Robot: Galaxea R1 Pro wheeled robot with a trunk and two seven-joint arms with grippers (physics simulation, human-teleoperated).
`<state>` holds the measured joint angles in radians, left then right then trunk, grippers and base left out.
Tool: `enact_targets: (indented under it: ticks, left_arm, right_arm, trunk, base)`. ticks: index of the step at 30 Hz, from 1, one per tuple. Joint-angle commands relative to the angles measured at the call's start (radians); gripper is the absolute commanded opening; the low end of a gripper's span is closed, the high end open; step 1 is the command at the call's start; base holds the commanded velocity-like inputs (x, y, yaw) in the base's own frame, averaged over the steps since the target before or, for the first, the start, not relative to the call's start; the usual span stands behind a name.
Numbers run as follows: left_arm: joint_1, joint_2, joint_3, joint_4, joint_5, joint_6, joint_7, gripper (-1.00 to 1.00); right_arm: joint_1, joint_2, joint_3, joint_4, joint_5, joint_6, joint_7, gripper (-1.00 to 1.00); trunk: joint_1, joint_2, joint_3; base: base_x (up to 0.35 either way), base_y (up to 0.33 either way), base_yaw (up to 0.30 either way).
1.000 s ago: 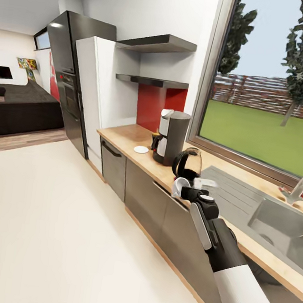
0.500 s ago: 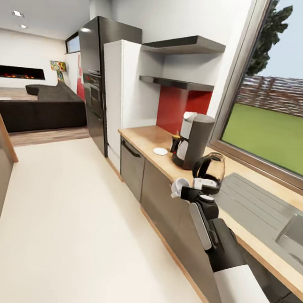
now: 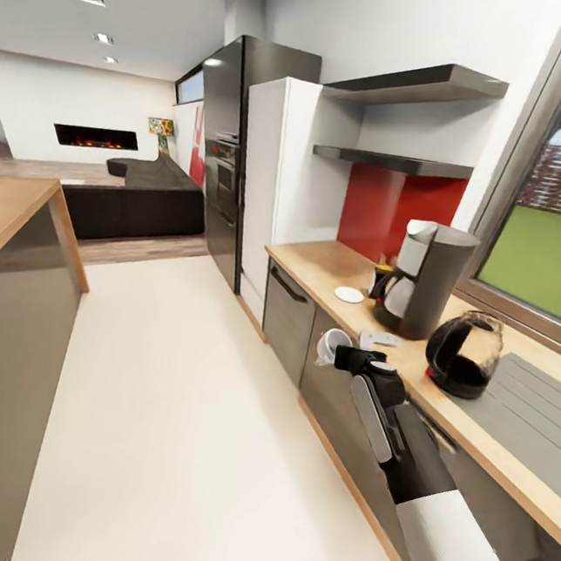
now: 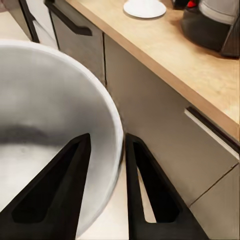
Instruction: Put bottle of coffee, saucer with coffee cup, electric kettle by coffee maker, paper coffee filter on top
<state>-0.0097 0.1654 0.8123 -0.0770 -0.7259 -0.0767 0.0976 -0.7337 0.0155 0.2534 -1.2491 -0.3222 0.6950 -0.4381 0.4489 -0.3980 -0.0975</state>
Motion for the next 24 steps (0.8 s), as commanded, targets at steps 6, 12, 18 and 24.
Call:
enact_targets:
  ticks: [6, 12, 18, 24]
  left_arm:
    - [-0.001, 0.0, 0.007, 0.002, -0.01, -0.005, 0.004, 1.0]
    - [-0.001, 0.0, 0.007, 0.001, -0.01, -0.006, 0.004, 1.0]
    - [-0.001, 0.0, 0.007, 0.001, -0.01, -0.006, 0.004, 1.0]
    - [-0.001, 0.0, 0.007, 0.001, -0.01, -0.006, 0.004, 1.0]
  right_arm:
    - [-0.001, 0.0, 0.001, -0.001, -0.012, 0.001, -0.008, -1.0]
    - [-0.001, 0.0, 0.001, -0.001, -0.011, 0.001, -0.008, -1.0]
    - [-0.001, 0.0, 0.001, -0.001, -0.011, 0.001, -0.008, -1.0]
    - [-0.001, 0.0, 0.001, -0.001, -0.011, 0.001, -0.008, -1.0]
  trunk:
    - [0.001, -0.002, -0.004]
    - [0.001, -0.002, -0.007]
    - [0.001, -0.002, -0.009]
    - [0.001, -0.002, -0.011]
  base:
    - [0.313, 0.14, 0.278]
    - [0.331, 0.039, 0.278]
    - [0.337, 0.003, 0.278]
    - [0.338, 0.0, 0.205]
